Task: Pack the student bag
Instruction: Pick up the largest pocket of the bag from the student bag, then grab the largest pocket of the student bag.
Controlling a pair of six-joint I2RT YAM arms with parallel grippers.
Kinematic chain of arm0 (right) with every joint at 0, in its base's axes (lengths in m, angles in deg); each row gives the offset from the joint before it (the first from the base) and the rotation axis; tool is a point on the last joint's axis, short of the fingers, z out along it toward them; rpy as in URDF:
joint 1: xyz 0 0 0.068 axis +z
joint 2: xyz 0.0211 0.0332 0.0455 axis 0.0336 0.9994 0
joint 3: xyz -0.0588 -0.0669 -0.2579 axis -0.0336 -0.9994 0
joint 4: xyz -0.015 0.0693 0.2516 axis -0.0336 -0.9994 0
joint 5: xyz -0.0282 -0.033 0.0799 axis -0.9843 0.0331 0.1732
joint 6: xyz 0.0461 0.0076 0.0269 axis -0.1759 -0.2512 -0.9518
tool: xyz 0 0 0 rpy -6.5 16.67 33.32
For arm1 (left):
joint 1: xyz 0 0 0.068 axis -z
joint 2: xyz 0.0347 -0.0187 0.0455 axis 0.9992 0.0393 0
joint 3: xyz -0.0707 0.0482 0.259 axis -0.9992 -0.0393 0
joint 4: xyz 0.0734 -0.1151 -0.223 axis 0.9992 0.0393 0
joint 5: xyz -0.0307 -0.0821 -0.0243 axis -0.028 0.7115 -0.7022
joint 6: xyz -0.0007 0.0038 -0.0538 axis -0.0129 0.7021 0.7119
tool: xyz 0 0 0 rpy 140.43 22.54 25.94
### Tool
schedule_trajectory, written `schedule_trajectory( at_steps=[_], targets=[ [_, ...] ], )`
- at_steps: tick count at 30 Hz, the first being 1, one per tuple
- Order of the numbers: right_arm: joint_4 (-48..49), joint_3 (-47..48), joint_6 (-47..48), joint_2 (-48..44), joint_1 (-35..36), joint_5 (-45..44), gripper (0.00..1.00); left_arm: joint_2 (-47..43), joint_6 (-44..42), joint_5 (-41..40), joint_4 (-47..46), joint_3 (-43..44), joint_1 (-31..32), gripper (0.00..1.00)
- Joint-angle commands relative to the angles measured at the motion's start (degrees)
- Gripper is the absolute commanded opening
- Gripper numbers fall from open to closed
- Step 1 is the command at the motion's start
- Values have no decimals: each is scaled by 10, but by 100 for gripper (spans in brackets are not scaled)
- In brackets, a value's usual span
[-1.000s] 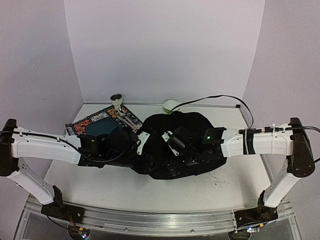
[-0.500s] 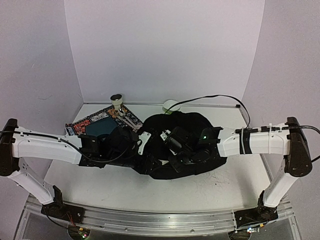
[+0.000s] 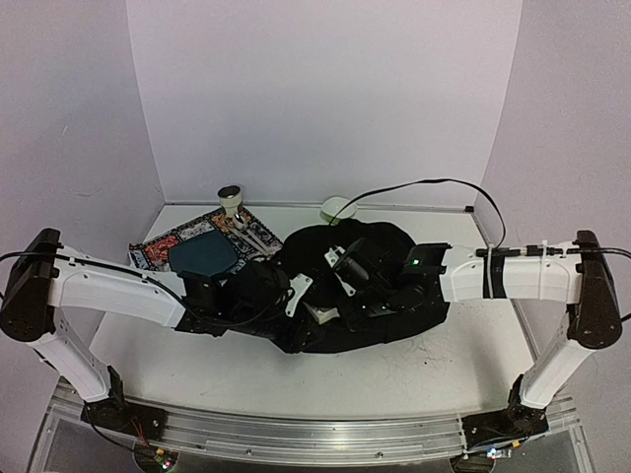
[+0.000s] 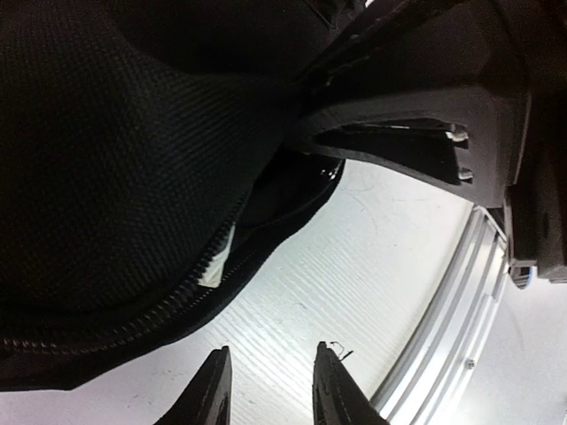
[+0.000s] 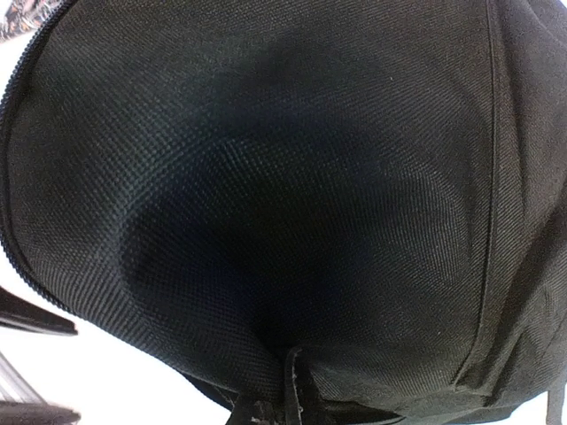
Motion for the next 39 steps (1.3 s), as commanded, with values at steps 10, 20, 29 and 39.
schedule_trajectory(
  at_steps=[10, 20, 29, 39],
  targets=[
    [43, -12, -42, -21, -5, 36, 4, 9, -16, -104, -3, 31, 0, 30],
    [51, 6, -44, -8, -5, 43, 5, 66, 27, -137, -4, -17, 31, 27],
    [63, -5, -59, -14, -11, 53, 5, 71, 27, -144, -36, -9, 69, 27],
    [76, -10, -64, -15, -14, 71, 5, 38, -16, -155, -96, 0, 70, 29]
  ],
)
